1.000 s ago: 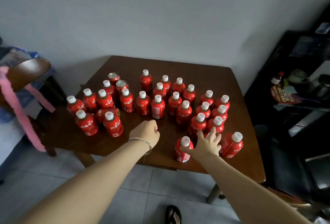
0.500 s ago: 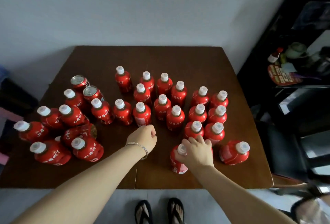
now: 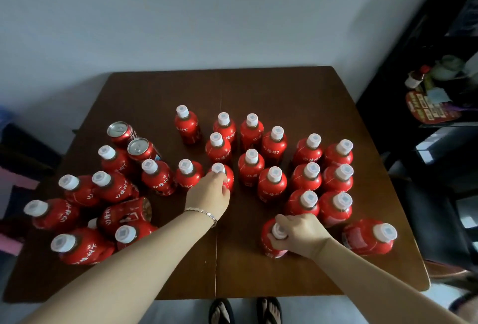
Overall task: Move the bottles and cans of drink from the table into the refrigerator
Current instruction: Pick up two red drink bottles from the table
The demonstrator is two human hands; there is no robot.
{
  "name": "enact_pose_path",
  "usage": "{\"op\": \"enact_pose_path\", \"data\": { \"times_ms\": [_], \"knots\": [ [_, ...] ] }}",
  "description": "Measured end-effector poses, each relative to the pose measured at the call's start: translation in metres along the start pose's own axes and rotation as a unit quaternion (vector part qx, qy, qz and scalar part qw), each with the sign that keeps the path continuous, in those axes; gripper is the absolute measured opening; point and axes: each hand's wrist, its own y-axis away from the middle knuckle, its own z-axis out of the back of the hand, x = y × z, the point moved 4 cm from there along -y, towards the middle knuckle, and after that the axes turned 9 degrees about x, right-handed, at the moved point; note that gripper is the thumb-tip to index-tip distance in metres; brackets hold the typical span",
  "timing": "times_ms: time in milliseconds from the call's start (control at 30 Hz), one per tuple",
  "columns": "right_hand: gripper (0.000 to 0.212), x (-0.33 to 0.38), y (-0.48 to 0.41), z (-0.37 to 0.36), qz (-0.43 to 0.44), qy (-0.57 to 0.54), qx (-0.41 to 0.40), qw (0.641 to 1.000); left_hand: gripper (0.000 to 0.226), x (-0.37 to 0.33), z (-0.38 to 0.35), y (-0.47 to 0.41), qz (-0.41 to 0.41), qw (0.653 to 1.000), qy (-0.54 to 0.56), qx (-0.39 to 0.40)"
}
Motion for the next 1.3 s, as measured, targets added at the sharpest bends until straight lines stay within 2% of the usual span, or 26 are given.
{"op": "enact_pose_path", "data": {
  "times_ms": [67,100,200,267,333,367,467,600,700,767,833,967,1067,1133,1200,1300],
  "knots": [
    [0.036,-0.001,-0.003,0.007,-0.022,-0.022,-0.011,0.999,0.031,0.003,0.007,-0.007,-0.034,0.995,-0.06,-0.065],
    [0.037,-0.001,-0.006,0.01,-0.035,-0.044,-0.013,0.998,0.043,0.005,0.009,-0.013,-0.037,0.991,-0.107,-0.067],
    [0.037,0.004,-0.022,0.023,-0.071,-0.077,0.013,0.994,0.067,0.019,0.007,-0.037,0.03,0.981,-0.187,0.03],
    [0.035,0.007,-0.034,0.03,-0.079,-0.073,0.023,0.994,0.067,0.033,0.005,-0.053,0.078,0.982,-0.142,0.097],
    [0.033,0.008,-0.045,0.035,-0.091,-0.07,0.042,0.993,0.065,0.041,0.001,-0.058,0.075,0.979,-0.14,0.127],
    [0.032,0.007,-0.049,0.036,-0.111,-0.09,0.074,0.987,0.063,0.042,-0.001,-0.058,0.053,0.978,-0.171,0.112],
    [0.032,0.008,-0.061,0.045,-0.142,-0.119,0.077,0.98,0.054,0.041,-0.002,-0.055,-0.009,0.977,-0.211,0.029],
    [0.032,0.014,-0.071,0.047,-0.157,-0.131,0.098,0.974,0.054,0.033,-0.003,-0.058,-0.096,0.975,-0.197,0.018],
    [0.032,0.02,-0.075,0.047,-0.163,-0.119,0.118,0.972,0.057,0.026,-0.013,-0.062,-0.119,0.972,-0.201,0.021],
    [0.032,0.023,-0.076,0.048,-0.17,-0.115,0.124,0.971,0.053,0.02,-0.014,-0.067,-0.087,0.987,-0.137,0.025],
    [0.032,0.025,-0.076,0.049,-0.185,-0.112,0.129,0.968,0.054,0.021,-0.016,-0.073,-0.058,0.988,-0.144,0.018],
    [0.033,0.031,-0.078,0.062,-0.196,-0.1,0.133,0.966,0.054,0.037,-0.01,-0.06,-0.023,0.982,-0.162,0.095],
    [0.039,0.042,-0.086,0.076,-0.193,-0.093,0.15,0.965,0.046,0.059,-0.001,-0.041,0.056,0.988,-0.089,0.116],
    [0.045,0.048,-0.094,0.083,-0.199,-0.111,0.164,0.96,0.046,0.07,0.008,-0.023,0.108,0.989,-0.032,0.096],
    [0.039,0.055,-0.102,0.092,-0.206,-0.131,0.172,0.954,0.045,0.079,0.017,-0.003,0.143,0.987,0.007,0.066],
    [0.034,0.073,-0.119,0.108,-0.172,-0.111,0.184,0.961,0.046,0.085,0.04,0.029,0.19,0.981,0.021,0.033]
  ]
}}
